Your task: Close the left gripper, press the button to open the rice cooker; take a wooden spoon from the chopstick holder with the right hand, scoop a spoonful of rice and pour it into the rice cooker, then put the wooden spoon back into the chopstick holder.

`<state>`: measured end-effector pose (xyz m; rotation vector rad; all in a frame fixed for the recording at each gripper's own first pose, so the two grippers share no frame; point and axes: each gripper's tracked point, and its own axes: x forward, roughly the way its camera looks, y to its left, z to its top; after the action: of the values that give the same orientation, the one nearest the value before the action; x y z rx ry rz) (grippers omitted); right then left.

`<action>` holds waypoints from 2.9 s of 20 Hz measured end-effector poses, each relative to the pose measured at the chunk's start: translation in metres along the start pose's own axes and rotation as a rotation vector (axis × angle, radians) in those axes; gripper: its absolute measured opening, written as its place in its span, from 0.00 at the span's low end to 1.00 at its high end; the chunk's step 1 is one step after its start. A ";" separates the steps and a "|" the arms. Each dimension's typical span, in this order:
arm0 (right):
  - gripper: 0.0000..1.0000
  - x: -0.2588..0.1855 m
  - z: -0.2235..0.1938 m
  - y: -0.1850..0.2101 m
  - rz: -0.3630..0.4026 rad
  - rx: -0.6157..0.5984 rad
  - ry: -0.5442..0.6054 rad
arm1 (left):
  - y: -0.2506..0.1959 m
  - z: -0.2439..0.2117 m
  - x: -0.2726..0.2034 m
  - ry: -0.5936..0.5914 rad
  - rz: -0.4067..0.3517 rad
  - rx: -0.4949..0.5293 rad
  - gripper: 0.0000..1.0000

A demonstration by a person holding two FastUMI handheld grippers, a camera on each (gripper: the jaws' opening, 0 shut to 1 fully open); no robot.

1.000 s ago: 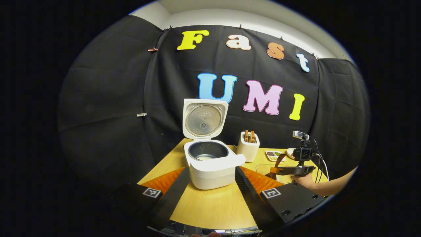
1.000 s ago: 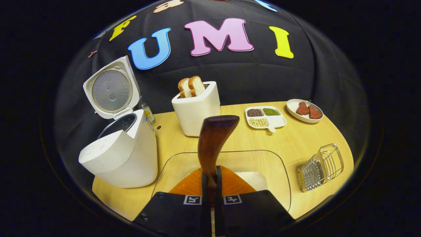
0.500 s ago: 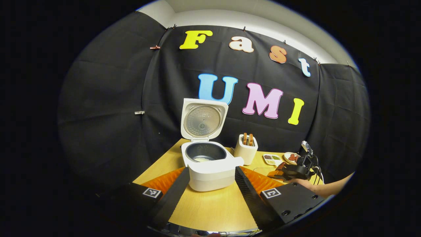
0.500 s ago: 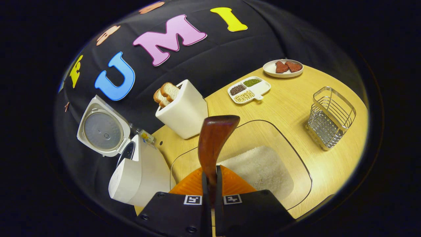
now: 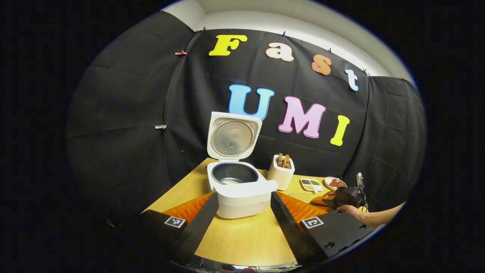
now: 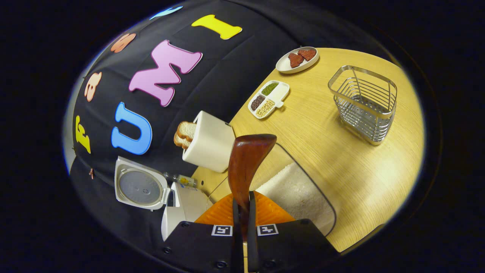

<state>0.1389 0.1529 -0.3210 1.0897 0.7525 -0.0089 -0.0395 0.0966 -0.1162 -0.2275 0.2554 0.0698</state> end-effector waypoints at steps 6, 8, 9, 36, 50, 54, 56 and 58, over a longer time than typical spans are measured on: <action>0.09 -0.026 0.039 0.005 0.115 0.099 -0.049 | -0.009 0.001 -0.004 -0.008 -0.014 0.010 0.95; 0.09 -0.031 0.046 0.012 0.146 0.146 -0.051 | -0.011 0.002 -0.004 -0.014 -0.018 0.008 0.95; 0.08 -0.035 0.049 0.016 0.162 0.165 -0.048 | -0.013 0.001 -0.003 -0.017 -0.020 0.007 0.95; 0.08 -0.030 0.003 0.341 0.406 0.206 -0.061 | 0.012 -0.032 0.018 0.006 0.022 -0.022 0.95; 0.08 0.046 -0.061 0.382 0.323 -0.452 -0.149 | 0.071 -0.053 0.009 0.038 0.133 -0.059 0.95; 0.08 0.058 -0.086 0.388 0.332 -0.615 -0.134 | 0.078 -0.052 0.008 0.044 0.145 -0.066 0.95; 0.08 0.059 -0.096 0.386 0.336 -0.689 -0.137 | 0.080 -0.053 0.006 0.044 0.152 -0.068 0.95; 0.08 0.058 -0.102 0.389 0.350 -0.768 -0.148 | 0.079 -0.055 0.004 0.048 0.153 -0.070 0.95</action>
<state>0.2668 0.4443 -0.0689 0.4616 0.3617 0.4584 -0.0565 0.1604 -0.1858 -0.2794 0.3179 0.2254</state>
